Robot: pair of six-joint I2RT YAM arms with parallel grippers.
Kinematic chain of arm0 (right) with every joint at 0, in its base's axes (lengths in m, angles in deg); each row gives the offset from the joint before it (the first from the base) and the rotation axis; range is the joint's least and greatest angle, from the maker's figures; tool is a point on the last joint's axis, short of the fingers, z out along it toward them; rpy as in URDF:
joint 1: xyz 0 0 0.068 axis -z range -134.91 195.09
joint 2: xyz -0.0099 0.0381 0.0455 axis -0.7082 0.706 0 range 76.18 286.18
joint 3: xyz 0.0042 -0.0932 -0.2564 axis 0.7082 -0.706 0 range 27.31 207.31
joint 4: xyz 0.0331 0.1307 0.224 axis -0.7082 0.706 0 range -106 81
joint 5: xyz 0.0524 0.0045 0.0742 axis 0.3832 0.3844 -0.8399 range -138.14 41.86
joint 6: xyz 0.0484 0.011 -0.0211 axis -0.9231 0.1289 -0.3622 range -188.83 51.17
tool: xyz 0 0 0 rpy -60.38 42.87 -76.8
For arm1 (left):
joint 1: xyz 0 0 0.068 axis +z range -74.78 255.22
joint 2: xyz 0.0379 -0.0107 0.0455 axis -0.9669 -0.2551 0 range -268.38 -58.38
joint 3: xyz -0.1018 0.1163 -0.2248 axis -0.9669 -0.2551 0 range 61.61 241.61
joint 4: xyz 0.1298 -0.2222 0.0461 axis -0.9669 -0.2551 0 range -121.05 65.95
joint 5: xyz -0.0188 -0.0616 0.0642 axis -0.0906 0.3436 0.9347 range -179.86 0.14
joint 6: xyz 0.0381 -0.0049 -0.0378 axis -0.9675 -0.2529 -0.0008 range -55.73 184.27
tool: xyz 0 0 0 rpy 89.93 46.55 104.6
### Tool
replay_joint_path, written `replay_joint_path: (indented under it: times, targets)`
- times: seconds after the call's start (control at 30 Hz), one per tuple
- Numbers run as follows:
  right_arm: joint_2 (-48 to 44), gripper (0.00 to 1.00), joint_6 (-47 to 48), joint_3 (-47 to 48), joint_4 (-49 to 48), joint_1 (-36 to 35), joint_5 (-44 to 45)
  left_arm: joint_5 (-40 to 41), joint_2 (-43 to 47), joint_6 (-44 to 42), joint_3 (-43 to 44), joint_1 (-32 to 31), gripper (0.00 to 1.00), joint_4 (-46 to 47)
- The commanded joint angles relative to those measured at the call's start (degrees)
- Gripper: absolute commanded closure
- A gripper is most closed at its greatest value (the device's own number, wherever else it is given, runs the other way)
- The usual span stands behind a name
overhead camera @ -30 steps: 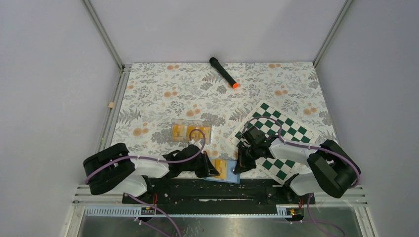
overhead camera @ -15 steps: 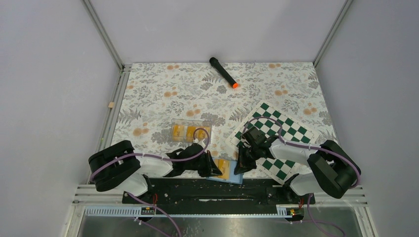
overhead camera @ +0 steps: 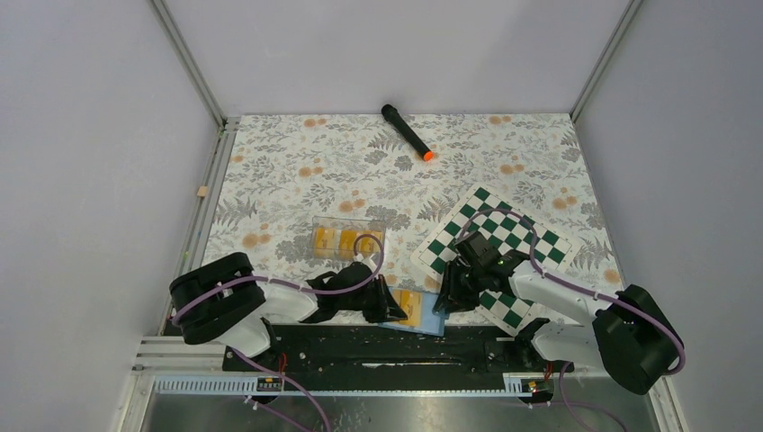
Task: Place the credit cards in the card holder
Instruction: Insert the credit card into the card holder.
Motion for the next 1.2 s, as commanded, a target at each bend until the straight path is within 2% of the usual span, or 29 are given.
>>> replay_joint_path:
  times: [0.0,0.27,0.37,0.5,0.83,0.97,1.03,1.1,1.17]
  targets:
    - [0.8,0.57,-0.9,-1.8,3.5,2.8,2.9,0.8,-2.5,0.1,-0.4,-0.4,1.00,-1.4]
    - [5.8,0.56,-0.8,-2.4,-0.3,3.7,-1.4,1.5,1.9,-0.7,0.0,-0.4,1.00,-8.9]
    - [6.8,0.65,-0.9,-2.6,-1.7,3.7,-2.0,1.2,2.5,-1.2,0.7,-0.5,1.00,-10.9]
    - [8.1,0.69,-0.8,-2.6,-3.1,3.7,-3.1,0.9,1.4,-1.3,1.3,-1.1,1.00,-11.0]
    - [9.5,0.70,-0.2,-2.7,-4.4,3.7,-4.5,-2.7,-5.0,-3.2,4.9,-1.3,1.00,-7.5]
    - [9.6,0.70,-0.1,-2.7,-4.6,3.7,-4.9,-2.9,-5.1,-3.8,5.9,-1.5,1.00,-9.1]
    - [9.4,0.70,-0.1,-2.7,-4.6,3.7,-4.9,-2.0,-4.0,-4.8,6.8,-1.7,0.95,-12.2]
    - [9.3,0.70,-0.1,-2.7,-4.6,3.7,-5.0,-0.6,-2.7,-6.2,8.2,-2.1,0.83,-16.6]
    - [9.1,0.70,0.0,-2.7,-4.5,3.7,-5.0,0.3,-1.5,-7.7,9.8,-2.3,0.77,-20.2]
